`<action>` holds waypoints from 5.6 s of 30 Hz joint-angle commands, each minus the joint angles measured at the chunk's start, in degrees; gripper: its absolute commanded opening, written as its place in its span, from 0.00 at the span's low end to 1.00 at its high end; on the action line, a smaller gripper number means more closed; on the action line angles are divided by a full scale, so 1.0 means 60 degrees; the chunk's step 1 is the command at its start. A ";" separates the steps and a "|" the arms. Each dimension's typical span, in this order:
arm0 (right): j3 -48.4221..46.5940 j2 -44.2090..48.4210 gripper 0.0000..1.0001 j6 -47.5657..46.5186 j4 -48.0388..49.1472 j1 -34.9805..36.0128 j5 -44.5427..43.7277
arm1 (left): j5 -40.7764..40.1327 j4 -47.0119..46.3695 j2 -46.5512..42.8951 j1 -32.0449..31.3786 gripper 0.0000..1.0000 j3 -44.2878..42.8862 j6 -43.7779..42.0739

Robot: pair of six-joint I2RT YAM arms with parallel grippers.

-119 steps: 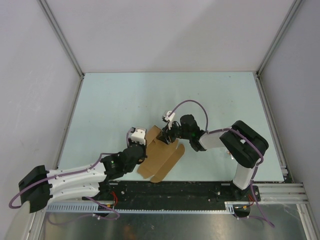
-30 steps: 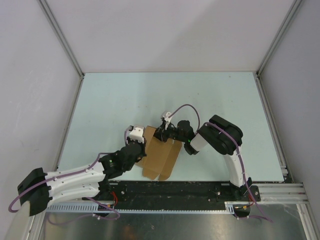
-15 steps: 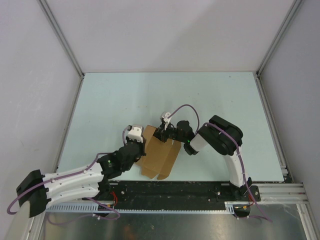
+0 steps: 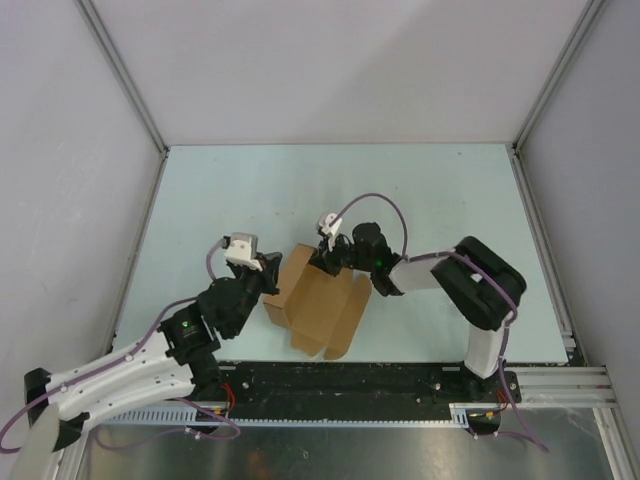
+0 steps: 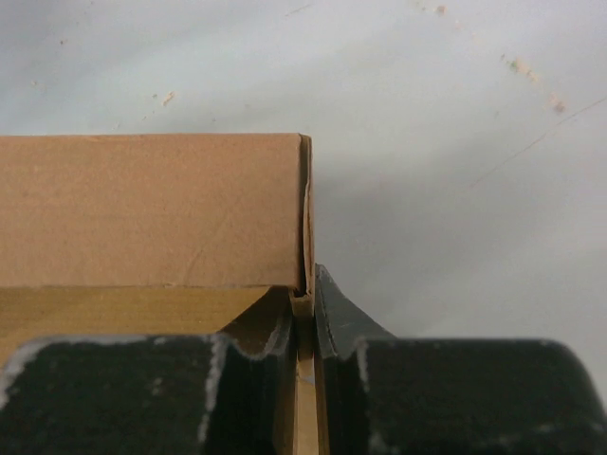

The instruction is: Fold the paper box

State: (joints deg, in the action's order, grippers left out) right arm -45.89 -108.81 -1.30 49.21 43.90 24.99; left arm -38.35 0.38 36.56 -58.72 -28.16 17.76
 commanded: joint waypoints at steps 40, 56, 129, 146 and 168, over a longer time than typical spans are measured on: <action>-0.7953 0.0382 0.00 -1.0680 -1.8485 0.1223 -0.3902 | 0.0400 0.4374 -0.2020 0.0045 0.09 -0.3788 0.0351; -0.7410 -0.1170 0.03 -1.1956 -1.7504 0.2790 -0.5513 | 0.0429 0.4565 -0.2050 0.0045 0.09 -0.3890 0.0438; -0.2459 0.8498 0.93 0.2284 -1.2962 -0.1870 -0.2302 | 0.5087 0.2178 0.0675 0.4367 0.32 -0.2631 0.1098; -0.2503 0.7838 0.96 0.0964 -1.3095 -0.0901 -0.3741 | 0.5088 0.2178 0.0909 0.4367 0.48 -0.2543 0.0805; -0.2489 0.7999 0.96 0.0246 -1.2465 -0.0930 -0.3770 | 0.4882 0.2177 0.1320 0.4367 0.63 -0.2616 0.0527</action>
State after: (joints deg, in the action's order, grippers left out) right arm -58.41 -62.22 1.32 -28.10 38.39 3.22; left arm -8.82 14.66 44.75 -32.82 -43.79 21.98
